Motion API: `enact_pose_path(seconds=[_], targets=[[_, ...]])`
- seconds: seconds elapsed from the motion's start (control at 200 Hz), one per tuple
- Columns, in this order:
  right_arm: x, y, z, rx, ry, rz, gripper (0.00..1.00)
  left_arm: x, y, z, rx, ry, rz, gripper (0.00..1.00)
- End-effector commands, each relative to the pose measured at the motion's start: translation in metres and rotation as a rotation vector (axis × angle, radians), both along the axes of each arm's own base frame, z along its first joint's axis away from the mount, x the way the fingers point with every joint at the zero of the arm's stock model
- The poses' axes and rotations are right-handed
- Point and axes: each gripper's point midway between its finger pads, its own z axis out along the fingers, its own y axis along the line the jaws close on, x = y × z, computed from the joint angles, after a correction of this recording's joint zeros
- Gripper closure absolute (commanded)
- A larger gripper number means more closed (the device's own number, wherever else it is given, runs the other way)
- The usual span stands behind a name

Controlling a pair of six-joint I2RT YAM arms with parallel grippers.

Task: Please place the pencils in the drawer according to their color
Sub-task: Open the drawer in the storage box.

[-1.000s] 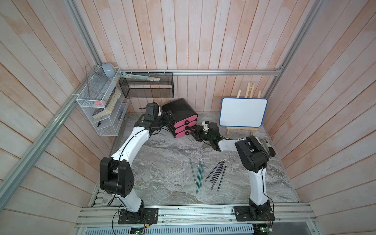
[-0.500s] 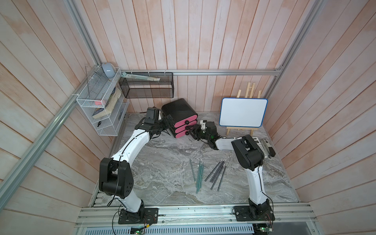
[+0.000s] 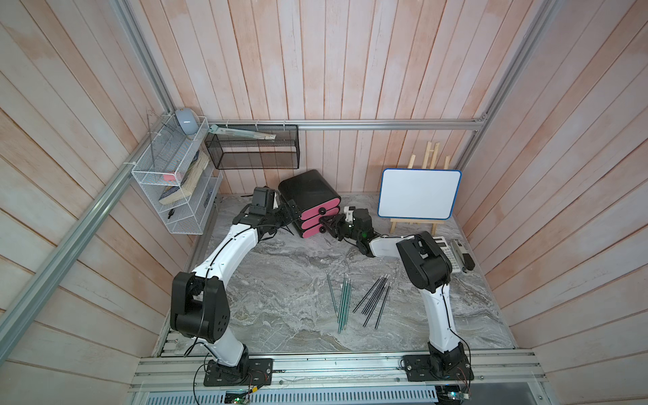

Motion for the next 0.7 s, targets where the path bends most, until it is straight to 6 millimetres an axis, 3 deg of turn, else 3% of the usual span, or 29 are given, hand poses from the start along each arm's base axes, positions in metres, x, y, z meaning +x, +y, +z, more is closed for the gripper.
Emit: enact_pose_path(seconds=[0.0,0.32,0.695], targets=[[-0.004,0.004,-0.001,0.013,-0.016,0.015,0.86,-0.005,0.001,0.009,-0.011,-0.023,0.001,0.0],[-0.032,-0.009,0.013,0.02,-0.029,0.031,0.91,-0.008,-0.001,0.011,-0.016,-0.027,-0.005,0.01],[-0.076,-0.033,0.009,-0.009,-0.002,0.05,0.92,-0.018,-0.011,0.006,-0.013,-0.018,-0.032,0.0]])
